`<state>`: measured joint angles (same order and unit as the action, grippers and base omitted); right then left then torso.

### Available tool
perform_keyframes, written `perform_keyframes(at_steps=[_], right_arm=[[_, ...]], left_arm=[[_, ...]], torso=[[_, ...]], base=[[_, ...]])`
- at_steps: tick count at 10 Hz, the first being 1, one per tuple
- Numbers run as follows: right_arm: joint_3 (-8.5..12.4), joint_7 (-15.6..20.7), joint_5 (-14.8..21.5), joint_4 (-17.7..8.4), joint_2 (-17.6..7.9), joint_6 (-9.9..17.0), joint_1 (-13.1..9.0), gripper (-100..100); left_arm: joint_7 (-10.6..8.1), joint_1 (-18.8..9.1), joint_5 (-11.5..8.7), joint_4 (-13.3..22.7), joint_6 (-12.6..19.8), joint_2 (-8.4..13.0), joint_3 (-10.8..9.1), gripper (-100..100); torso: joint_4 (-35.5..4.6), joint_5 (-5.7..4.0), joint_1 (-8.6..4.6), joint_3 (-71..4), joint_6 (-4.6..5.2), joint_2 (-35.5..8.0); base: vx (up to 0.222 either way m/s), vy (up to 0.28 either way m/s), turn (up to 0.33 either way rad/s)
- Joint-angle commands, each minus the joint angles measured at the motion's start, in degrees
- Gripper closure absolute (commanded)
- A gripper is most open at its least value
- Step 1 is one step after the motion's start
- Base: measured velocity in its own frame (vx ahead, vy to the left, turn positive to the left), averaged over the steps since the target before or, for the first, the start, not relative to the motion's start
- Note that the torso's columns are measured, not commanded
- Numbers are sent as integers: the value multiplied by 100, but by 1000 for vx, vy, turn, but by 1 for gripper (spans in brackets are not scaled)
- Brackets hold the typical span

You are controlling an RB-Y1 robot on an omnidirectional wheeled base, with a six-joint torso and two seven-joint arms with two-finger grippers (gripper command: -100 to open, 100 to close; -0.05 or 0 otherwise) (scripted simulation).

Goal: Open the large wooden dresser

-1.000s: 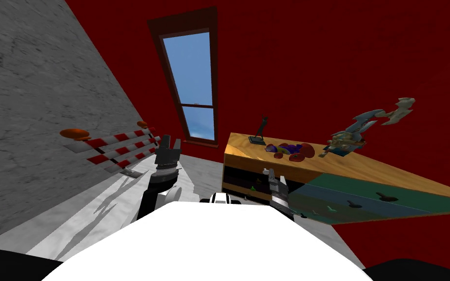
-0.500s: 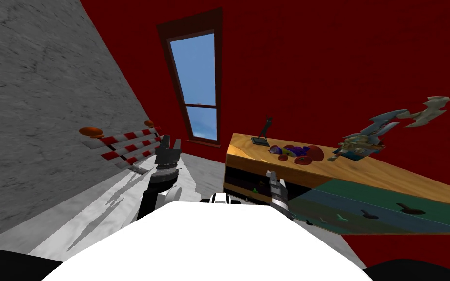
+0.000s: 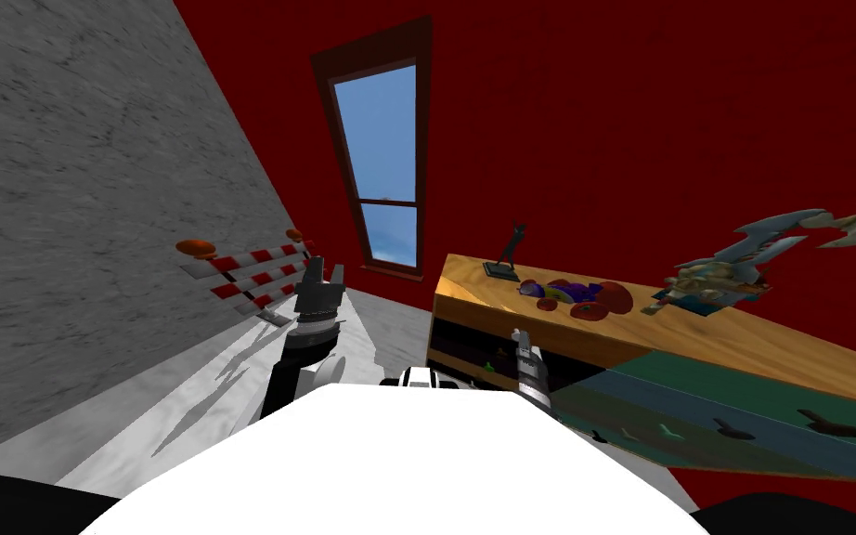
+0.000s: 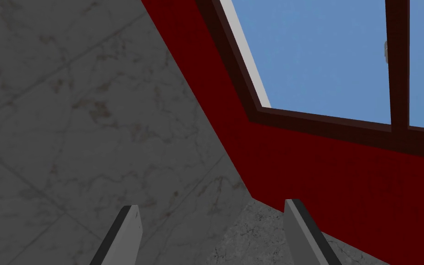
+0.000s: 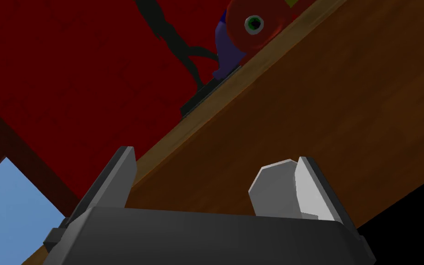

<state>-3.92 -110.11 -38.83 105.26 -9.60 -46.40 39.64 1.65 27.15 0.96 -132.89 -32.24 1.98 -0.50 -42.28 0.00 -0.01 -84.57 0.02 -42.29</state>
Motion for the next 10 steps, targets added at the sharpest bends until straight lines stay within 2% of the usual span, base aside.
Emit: perform_keyframes(at_steps=[1,2,4,7,10], right_arm=[[-26,-430,-160,-157,6,-91,24,-100],[-51,-592,-308,-293,8,-175,55,-100],[-51,-819,-308,-293,8,-175,55,-100],[-96,-1359,-584,-543,-5,-334,113,-100],[-117,-1838,-710,-655,-21,-407,139,-100]], left_arm=[[0,-1,0,0,0,0,0,0],[0,0,0,0,0,0,0,0],[0,0,0,0,0,0,0,0],[0,0,0,0,0,0,0,0],[0,0,0,0,0,0,0,0]], torso=[[0,0,2,0,-4,0],[0,0,1,0,-1,1],[0,0,0,0,1,0],[0,0,1,0,-1,0],[0,0,1,0,-2,0]], base=[[6,1,99],[7,3,183],[5,0,24],[5,1,128],[6,0,91]])
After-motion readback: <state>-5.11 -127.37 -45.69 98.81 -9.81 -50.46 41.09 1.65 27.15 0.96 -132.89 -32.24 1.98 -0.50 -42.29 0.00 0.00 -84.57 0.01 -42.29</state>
